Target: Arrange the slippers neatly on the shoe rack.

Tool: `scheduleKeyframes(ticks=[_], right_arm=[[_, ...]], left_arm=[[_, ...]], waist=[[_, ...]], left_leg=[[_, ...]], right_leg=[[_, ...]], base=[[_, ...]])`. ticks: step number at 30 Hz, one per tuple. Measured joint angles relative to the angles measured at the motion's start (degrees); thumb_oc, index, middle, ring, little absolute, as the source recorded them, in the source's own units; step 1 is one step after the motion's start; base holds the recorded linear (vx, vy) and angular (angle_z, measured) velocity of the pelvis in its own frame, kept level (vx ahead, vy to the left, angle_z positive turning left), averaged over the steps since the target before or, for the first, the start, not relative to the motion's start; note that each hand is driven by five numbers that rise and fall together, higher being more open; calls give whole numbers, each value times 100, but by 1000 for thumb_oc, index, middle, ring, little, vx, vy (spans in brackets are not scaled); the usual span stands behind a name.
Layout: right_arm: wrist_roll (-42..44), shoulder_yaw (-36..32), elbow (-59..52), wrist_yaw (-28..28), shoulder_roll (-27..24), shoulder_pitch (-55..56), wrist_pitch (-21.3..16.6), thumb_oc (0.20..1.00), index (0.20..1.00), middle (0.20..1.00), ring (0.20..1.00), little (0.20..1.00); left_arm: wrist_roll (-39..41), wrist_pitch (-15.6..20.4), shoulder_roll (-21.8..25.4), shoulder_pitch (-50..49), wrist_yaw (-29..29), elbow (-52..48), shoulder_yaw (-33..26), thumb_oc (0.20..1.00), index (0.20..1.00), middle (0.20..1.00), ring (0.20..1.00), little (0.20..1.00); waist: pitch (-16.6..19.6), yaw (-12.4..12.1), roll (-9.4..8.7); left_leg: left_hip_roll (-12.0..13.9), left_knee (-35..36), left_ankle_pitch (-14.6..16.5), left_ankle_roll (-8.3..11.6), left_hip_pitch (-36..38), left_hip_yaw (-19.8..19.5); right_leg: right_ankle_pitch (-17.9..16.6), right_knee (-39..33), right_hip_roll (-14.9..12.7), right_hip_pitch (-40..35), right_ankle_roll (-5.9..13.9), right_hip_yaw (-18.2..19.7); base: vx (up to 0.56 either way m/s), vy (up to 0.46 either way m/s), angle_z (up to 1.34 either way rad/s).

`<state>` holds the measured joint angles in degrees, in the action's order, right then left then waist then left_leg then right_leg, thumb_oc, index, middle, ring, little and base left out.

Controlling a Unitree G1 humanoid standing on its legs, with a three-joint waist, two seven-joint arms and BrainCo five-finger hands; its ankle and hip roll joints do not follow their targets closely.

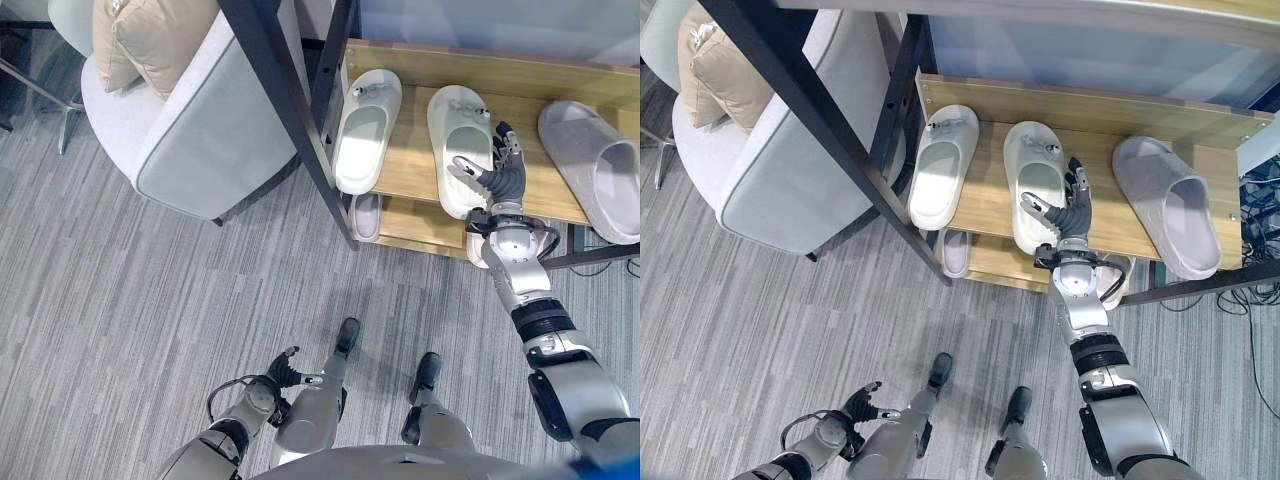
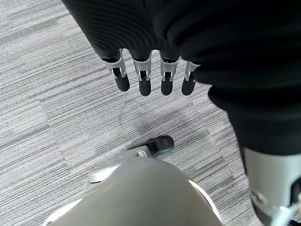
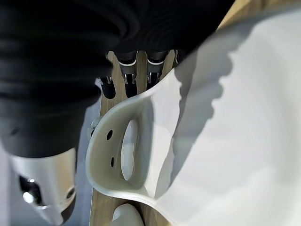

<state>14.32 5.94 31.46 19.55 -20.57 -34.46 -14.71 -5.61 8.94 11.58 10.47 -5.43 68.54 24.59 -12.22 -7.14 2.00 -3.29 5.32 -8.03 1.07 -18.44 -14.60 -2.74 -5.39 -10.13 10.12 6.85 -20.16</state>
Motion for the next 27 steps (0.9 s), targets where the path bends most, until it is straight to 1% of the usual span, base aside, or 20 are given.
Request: scheduleKeyframes(ticks=[2,3,5,7,9,14,18,19,21,22,23,24,27], right_arm=[[5,-26,213,105,-86,-286,67,1000,1000,1000,1000,1000],[6,-30,233,110,-84,-328,84,1000,1000,1000,1000,1000],[7,-31,227,156,-67,-359,84,1000,1000,1000,1000,1000],[8,-24,212,215,20,-391,85,1000,1000,1000,1000,1000],[12,-40,209,315,204,-390,80,1000,1000,1000,1000,1000],[23,66,210,319,350,-341,135,1000,1000,1000,1000,1000],[21,151,109,308,412,-131,147,1000,1000,1000,1000,1000],[13,213,-328,279,493,248,149,1000,1000,1000,1000,1000],[10,243,-733,156,490,771,147,1000,1000,1000,1000,1000],[6,254,-1252,52,499,1301,121,1000,1000,1000,1000,1000],[8,253,-1307,12,500,1461,117,1000,1000,1000,1000,1000],[8,253,-1302,-47,516,1462,117,1000,1000,1000,1000,1000],[8,267,-1152,-164,618,1433,112,1000,1000,1000,1000,1000]], left_arm=[[0,-6,10,3,-9,13,0,1000,1000,1000,1000,1000],[0,-6,9,3,-9,13,2,1000,1000,1000,1000,1000],[0,-8,6,-5,-39,16,4,1000,1000,1000,1000,1000],[0,-72,2,-23,-126,20,7,1000,1000,1000,1000,1000],[0,-89,-7,-12,-128,10,8,1000,1000,1000,1000,1000],[1,-95,-29,40,-200,-42,9,1000,1000,1000,1000,1000],[1,-110,-115,46,-205,-32,10,1000,1000,1000,1000,1000],[1,-131,-163,27,-204,-15,2,1000,1000,1000,1000,1000],[1,-129,-188,10,-203,-5,-21,1000,1000,1000,1000,1000],[0,-131,-194,-31,-200,-3,-39,1000,1000,1000,1000,1000],[0,-131,-194,-41,-199,-2,-45,1000,1000,1000,1000,1000],[0,-131,-197,-39,-199,-4,-36,1000,1000,1000,1000,1000],[0,-128,-211,-40,-197,-2,-23,1000,1000,1000,1000,1000]], waist=[[5,-41,22],[6,-60,26],[15,-187,45],[36,-206,77],[63,-189,116],[144,-156,188],[278,-117,174],[349,-15,168],[464,84,121],[531,161,77],[543,282,62],[545,339,60],[556,351,49]], left_leg=[[-20,0,-42,15,-73,-115],[-27,-1,-47,14,-81,-132],[-53,-1,-51,12,-91,-137],[-78,-1,-56,10,-92,-148],[-89,-2,-60,6,-86,-149],[-82,-2,-85,32,-52,-165],[-83,-2,-100,35,-53,-168],[-86,-2,-100,35,-52,-170],[-85,-2,-100,35,-39,-158],[-94,-2,-100,35,-25,-138],[-94,-1,-100,34,-8,-108],[-87,-1,-100,35,-4,-76],[-76,0,-80,63,-7,-47]], right_leg=[[0,0,-4,18,0,-107],[0,0,-8,21,0,-113],[2,0,-30,28,2,-114],[2,1,-51,21,5,-128],[-1,1,-61,10,9,-133],[-4,1,-54,-34,13,-147],[-18,1,-54,-36,30,-149],[-19,2,-57,-41,31,-154],[-20,2,-75,-47,31,-148],[-19,2,-99,-55,32,-140],[-36,2,-93,-60,39,-119],[-55,2,-93,-52,39,-103],[-80,2,-89,-34,28,-98]], base=[[9,23,21],[13,7,13],[6,19,4],[4,25,4],[2,12,2],[0,0,0],[0,0,0],[3,50,1],[-10,49,-1],[-34,51,-8],[-23,34,-13],[-17,30,-14],[-8,12,-5]])
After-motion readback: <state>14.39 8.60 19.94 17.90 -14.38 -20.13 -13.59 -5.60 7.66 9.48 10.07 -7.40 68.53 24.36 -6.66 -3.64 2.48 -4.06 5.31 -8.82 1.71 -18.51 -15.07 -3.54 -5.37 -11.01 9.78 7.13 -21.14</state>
